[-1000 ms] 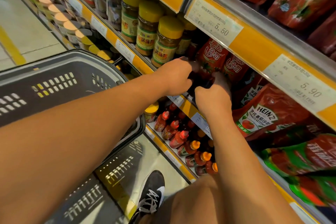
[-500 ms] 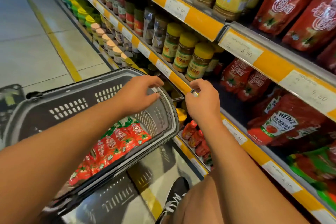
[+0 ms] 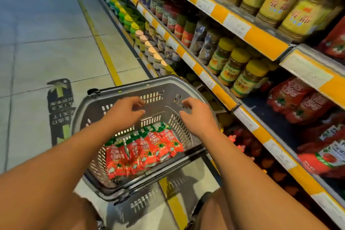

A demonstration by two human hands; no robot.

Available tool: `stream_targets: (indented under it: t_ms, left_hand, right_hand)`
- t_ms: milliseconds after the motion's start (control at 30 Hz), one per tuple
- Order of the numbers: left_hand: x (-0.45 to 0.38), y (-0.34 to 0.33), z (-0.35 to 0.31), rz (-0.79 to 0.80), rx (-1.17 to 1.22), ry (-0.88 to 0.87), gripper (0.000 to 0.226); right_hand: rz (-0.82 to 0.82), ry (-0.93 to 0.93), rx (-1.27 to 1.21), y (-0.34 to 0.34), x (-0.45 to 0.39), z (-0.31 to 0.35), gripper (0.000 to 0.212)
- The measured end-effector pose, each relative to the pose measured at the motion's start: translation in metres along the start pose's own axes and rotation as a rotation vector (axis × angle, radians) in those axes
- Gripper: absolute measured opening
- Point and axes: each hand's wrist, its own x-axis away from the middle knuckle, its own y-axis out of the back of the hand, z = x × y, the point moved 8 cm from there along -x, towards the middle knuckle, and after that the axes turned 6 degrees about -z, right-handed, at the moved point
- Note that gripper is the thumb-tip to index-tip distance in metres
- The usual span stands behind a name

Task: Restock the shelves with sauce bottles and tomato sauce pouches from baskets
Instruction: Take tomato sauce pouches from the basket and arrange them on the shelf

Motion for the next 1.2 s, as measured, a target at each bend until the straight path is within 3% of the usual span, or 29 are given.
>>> stream_targets:
  t_ms: [367,533,733,967,1200]
  left_hand:
    - [-0.019,-0.051,0.092,0.161,-0.072,0.263,0.032]
    - [-0.028,-0.081,0.129,0.216,-0.084,0.387,0.017]
    - [-0.036,-0.124,0.169,0.303,-0.16,0.49,0.013]
    - [-0.023,-0.168,0.234,0.439,-0.298,0.653,0.035]
    - [-0.023,-0.167,0.258,0.4,-0.429,0.837,0.054]
  right_hand:
    - [0.326,-0.04,0.166,-0.115,-0.035,-0.01,0.045]
    - [0.422,-0.079,0.197,-0.169,-0.05,-0.029,0.048]
    - [0.52,-0.127,0.228,-0.214,-0.064,-0.06,0.039]
    - [0.608,-0.147,0.237,-0.265,-0.072,-0.082,0.031]
    - [0.656,-0.228,0.17,-0.305,-0.087,-0.095,0.032]
